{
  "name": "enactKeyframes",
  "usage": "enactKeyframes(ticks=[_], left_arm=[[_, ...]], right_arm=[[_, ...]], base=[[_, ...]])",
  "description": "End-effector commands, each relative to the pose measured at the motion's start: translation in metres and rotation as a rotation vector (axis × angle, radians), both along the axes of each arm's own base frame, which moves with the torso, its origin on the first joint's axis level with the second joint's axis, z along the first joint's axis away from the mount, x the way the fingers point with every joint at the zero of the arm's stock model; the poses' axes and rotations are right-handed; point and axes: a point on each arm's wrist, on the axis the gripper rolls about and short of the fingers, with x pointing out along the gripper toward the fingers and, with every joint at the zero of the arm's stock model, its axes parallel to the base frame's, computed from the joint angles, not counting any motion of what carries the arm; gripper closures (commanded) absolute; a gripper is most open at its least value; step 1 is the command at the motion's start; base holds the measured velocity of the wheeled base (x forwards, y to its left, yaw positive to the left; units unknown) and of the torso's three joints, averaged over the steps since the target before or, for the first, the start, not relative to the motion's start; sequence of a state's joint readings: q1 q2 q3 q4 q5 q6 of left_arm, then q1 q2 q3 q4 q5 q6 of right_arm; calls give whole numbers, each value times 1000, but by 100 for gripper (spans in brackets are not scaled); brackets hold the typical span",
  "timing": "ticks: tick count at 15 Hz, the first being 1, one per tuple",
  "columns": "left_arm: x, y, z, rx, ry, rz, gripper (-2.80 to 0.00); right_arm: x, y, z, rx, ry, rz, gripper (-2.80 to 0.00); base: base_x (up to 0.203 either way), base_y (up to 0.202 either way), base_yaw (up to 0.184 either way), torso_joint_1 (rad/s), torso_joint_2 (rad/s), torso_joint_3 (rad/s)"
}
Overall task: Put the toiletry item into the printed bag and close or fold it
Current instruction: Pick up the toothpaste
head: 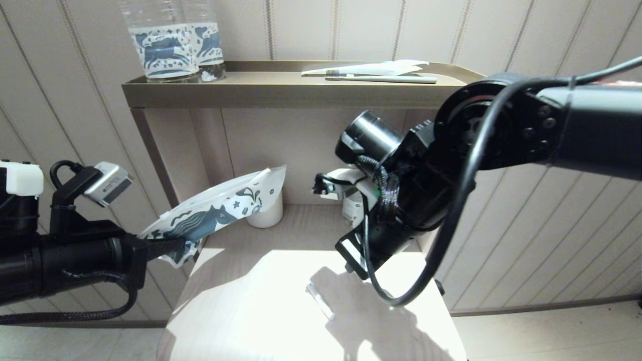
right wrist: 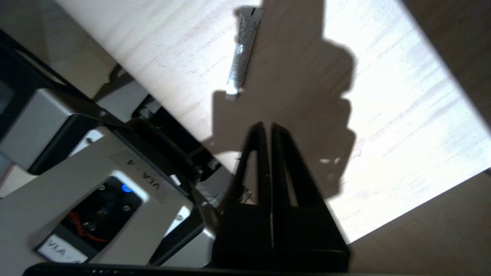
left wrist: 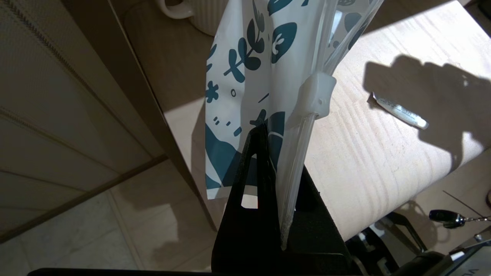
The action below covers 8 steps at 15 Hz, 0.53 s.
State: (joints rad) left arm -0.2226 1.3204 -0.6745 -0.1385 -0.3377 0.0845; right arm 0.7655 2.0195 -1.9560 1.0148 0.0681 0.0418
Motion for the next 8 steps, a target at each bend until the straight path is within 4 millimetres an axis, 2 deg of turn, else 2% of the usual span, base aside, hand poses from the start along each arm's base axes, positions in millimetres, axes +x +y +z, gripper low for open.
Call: enactKeyframes(ticks=[1,4,8], left_arm=[[0,0,-1,-2,5,-1,0],[0,0,-5,-1,21,-3,0],[-2,-1,-6,-5,27,-14,0]], right_arm=[[8,17,-27,-81,14,-1,-280],[15,35,-45,-106,-29,-4,-280],[28,44,-60,-120,-74,-29,-280]], base=[[0,0,0,0,0,0],[0,0,0,0,0,0],[0,0,0,0,0,0]])
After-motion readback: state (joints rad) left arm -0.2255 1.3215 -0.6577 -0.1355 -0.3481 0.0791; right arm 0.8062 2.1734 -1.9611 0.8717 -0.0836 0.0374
